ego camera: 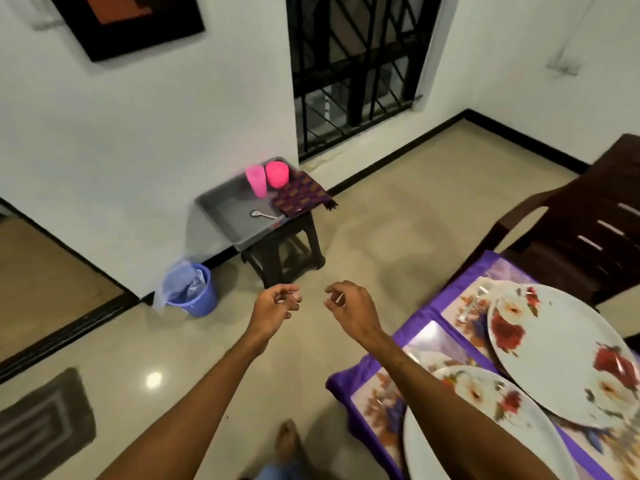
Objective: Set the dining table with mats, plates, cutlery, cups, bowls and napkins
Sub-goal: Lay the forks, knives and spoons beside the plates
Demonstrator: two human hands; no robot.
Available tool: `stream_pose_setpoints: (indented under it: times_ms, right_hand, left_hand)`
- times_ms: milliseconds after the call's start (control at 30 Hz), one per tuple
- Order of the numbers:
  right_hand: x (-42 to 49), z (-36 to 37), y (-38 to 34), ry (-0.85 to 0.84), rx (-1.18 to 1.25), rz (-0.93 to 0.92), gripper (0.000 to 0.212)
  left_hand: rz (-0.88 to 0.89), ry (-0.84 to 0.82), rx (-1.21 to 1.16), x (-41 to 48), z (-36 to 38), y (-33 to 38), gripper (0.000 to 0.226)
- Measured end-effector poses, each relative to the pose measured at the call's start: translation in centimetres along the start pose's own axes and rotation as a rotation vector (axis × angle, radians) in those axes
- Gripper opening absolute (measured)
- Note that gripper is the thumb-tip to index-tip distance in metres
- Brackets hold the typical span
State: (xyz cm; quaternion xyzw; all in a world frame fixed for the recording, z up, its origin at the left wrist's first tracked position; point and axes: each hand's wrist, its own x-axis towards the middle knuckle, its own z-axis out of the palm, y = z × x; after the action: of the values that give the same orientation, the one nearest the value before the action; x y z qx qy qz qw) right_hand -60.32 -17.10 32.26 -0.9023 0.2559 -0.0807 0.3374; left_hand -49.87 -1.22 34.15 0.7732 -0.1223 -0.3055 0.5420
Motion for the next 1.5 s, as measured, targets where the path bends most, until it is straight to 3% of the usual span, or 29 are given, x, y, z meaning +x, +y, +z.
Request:
stream_pose_setpoints:
  times_ms: [300,633,967,1133,1267,1500]
  right_hand:
    - [16.2,6.1,-8.1,-0.077,0.069,0.013,0.027]
    - [36.1,13.6,-8.4,-0.154,0.089,0.105,0.028]
    - [52.9,25.6,-3.3,-0.349,-0.050,0.217,0.038]
    - [59.9,33.9,1.0,-0.391,-0.331,0.140,0.039]
    - [62.4,38.0,2.7,-0.411,-0.545,0.080,0.055]
    - [63.6,39.5,3.7,-0.351,-0.553,-0.018,0.055]
  left_hand:
    - [-0.031,0.075,-0.042,13.7,-12.1,1.9,0.015]
    - [-0.114,0.121,-0.015,31.9,-18.0,1.7,0.019]
    - [-0.185,0.057,0.023,49.5,-20.9,-3.1,0.014]
    - [-0.198,0.023,0.033,57.0,-21.5,-9.2,0.016]
    - [-0.210,0.007,0.029,60.0,-21.9,-12.9,0.018]
    - [-0.258,0.007,-0.008,61.5,-22.0,-14.5,0.022]
